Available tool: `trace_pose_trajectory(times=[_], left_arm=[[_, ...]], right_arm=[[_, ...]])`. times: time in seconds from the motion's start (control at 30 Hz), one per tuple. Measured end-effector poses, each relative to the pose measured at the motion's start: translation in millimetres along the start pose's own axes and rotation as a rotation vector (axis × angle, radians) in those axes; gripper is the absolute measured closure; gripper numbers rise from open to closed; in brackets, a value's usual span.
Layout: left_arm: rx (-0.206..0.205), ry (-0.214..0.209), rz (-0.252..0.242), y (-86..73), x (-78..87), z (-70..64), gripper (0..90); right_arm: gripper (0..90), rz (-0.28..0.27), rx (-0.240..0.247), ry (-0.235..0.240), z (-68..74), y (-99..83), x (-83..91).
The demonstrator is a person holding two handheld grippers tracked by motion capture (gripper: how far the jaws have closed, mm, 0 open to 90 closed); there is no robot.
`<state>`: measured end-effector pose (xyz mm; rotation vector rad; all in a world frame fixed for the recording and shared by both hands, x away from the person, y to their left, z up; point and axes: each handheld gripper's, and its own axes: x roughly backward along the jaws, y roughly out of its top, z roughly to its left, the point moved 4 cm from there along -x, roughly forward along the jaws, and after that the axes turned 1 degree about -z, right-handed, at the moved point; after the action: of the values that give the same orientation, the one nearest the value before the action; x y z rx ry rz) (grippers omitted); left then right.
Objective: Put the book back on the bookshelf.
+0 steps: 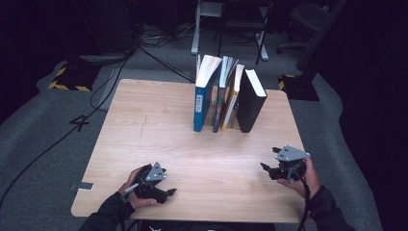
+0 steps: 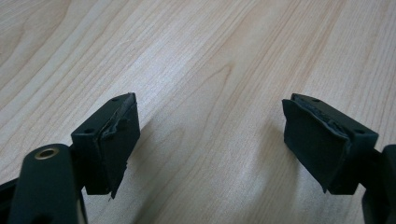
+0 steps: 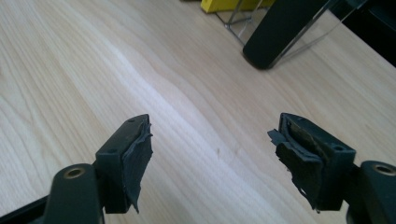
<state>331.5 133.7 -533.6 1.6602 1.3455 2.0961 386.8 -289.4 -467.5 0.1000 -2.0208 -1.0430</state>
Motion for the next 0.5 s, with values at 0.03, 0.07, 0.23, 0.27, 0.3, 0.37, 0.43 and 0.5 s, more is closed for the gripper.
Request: trace_pose_trajectory(times=[0.03,0.07,0.23,0.27,0.3,0.37,0.43,0.5], left_arm=[[0.000,0.000,0.000,0.0,0.0,0.0,18.8],[0.000,0.000,0.000,0.0,0.0,0.0,18.8],[0.000,0.000,0.000,0.0,0.0,0.0,18.8],[0.000,0.000,0.000,0.0,0.0,-0.1,18.8],[0.001,0.000,0.000,0.0,0.0,-0.1,18.7],[0.000,0.000,0.000,0.0,0.0,0.0,18.8],[0.000,0.000,0.000,0.0,0.0,0.1,18.8],[0.000,0.000,0.000,0.0,0.0,0.0,18.8]], right_arm=[[27.3,0.000,-0.005,0.011,1.4,-6.3,0.8],[27.3,0.005,-0.005,0.015,1.9,-9.7,1.2],[27.2,0.010,-0.028,0.033,3.4,-28.9,3.0],[27.4,0.011,-0.041,0.038,3.4,-32.7,4.0],[27.7,0.008,-0.045,0.044,3.2,-35.5,4.6],[29.0,0.006,-0.059,0.054,3.1,-43.7,7.0],[29.2,-0.008,-0.086,0.074,2.8,-53.0,9.0],[29.2,-0.001,-0.121,0.083,2.2,-65.0,11.2]])
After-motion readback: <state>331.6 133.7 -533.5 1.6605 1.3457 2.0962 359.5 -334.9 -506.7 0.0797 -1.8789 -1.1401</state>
